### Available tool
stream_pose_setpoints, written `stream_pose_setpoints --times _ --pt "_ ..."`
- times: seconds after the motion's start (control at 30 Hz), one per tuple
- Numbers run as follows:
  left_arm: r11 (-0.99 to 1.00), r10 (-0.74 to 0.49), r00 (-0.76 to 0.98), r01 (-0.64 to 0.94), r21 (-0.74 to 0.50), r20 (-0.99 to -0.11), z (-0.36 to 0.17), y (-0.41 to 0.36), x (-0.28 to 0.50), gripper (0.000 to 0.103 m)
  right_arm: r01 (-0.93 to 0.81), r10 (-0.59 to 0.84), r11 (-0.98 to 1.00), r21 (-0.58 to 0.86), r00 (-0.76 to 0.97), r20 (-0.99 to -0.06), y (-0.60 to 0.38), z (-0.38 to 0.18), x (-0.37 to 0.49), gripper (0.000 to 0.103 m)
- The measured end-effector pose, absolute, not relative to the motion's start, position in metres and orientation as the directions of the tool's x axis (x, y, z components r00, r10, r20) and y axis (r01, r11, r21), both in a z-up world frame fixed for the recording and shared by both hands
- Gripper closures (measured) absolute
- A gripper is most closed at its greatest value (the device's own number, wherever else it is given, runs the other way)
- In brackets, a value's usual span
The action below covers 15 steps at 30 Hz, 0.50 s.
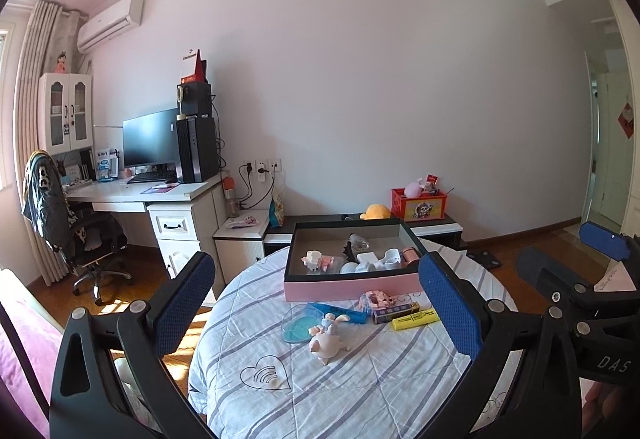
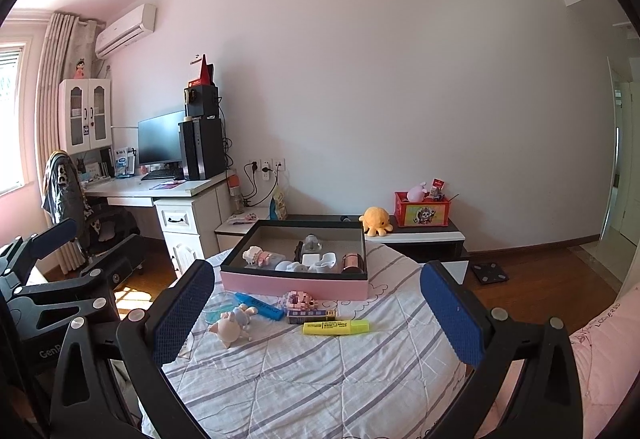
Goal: Organize rigid objects
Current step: 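Withdraw both grippers from the pink box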
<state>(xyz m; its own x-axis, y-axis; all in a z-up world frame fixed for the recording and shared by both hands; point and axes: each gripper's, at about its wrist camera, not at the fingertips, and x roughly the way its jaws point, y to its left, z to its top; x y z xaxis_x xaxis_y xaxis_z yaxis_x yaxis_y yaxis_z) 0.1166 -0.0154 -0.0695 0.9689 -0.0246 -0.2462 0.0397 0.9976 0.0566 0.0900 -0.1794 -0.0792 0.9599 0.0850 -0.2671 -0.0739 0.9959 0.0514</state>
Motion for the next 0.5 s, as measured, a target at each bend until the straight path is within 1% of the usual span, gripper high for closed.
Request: stream_pose_setpoints --times 0.07,0.2,0.33,0.4,0.5 --pt "0.997 -0.037 0.962 0.053 0.056 -0.269 -0.077 -0.016 0.124 0.000 -0.073 0.086 0.996 0.054 0.955 -0.283 -0.181 -0.085 0.097 0.000" --pt "0.996 -0.070 0.935 0.085 0.028 -0.346 -0.097 -0.014 0.144 0.000 -0.067 0.084 0.996 0.064 0.940 -0.332 -0.187 -0.101 0.116 0.000" --pt "0.997 -0.052 0.911 0.070 0.028 -0.409 -0.123 -0.007 0.163 0.000 -0.055 0.083 0.995 0.081 0.917 -0.390 -0.198 -0.123 0.139 0.000" --pt "0.998 -0.034 0.889 0.055 0.032 -0.456 -0.139 -0.002 0.175 0.000 -0.041 0.076 0.995 0.090 0.905 -0.419 -0.206 -0.135 0.151 0.000" --pt "0.999 -0.032 0.847 0.039 0.002 -0.530 -0.165 0.006 0.193 0.000 -0.013 0.066 0.993 0.117 0.884 -0.462 -0.221 -0.154 0.169 0.000"
